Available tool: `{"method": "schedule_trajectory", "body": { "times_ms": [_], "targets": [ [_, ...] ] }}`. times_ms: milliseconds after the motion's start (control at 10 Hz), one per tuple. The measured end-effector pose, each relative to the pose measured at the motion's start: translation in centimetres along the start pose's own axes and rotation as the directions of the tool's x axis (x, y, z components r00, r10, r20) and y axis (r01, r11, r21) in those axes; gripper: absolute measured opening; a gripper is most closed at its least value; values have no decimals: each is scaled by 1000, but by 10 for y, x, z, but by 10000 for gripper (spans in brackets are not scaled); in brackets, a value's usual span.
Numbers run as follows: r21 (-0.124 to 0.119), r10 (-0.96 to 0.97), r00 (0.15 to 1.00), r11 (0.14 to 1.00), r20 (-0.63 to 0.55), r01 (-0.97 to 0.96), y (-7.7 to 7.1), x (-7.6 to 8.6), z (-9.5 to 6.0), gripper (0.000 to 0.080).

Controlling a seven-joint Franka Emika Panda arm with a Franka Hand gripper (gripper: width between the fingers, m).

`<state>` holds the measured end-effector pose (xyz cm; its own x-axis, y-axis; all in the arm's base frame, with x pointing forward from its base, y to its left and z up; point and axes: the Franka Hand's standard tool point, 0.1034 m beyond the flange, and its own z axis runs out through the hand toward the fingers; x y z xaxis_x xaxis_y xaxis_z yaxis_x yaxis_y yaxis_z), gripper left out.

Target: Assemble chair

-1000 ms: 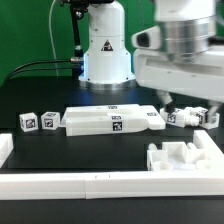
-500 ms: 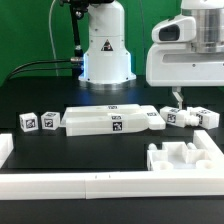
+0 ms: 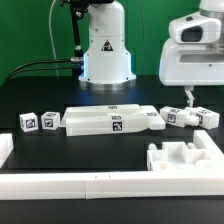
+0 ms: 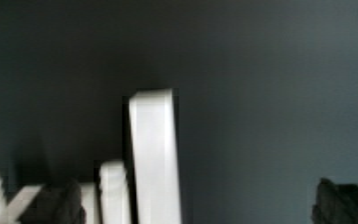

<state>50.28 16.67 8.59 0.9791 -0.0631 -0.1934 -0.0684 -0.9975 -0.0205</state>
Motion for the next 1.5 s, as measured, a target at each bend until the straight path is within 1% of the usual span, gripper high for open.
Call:
{"method": "schedule_trajectory", "body": {
  "times_ms": [100, 300, 400, 500, 600, 700, 800, 900, 1100, 1200, 1300, 1400, 1500],
  "targets": [
    [18, 40, 999, 999, 5, -40, 8, 5, -4, 649],
    [-10, 40, 989, 999, 145, -39, 13, -4, 1, 649],
    [-15, 70, 972, 998, 224, -69, 13, -9, 5, 649],
    [7, 114, 937, 992, 331, -124, 2, -30, 20, 649],
    [-8, 129, 900, 990, 416, -138, 2, -43, 30, 649],
    [-29, 138, 868, 990, 477, -141, 3, -49, 33, 649],
    [-38, 142, 838, 989, 526, -144, 7, -47, 33, 649],
    [-38, 147, 839, 988, 523, -150, 9, -42, 34, 649],
    [-40, 145, 839, 988, 524, -146, 9, -43, 35, 649],
    [-10, 85, 843, 996, 531, -94, 2, -46, 38, 649],
    [16, 21, 848, 999, 529, -35, -10, -51, 40, 649],
    [26, 39, 864, 998, 502, -60, -6, -48, 41, 649],
    [17, 52, 864, 997, 501, -70, 0, -48, 40, 649]
  ]
}}
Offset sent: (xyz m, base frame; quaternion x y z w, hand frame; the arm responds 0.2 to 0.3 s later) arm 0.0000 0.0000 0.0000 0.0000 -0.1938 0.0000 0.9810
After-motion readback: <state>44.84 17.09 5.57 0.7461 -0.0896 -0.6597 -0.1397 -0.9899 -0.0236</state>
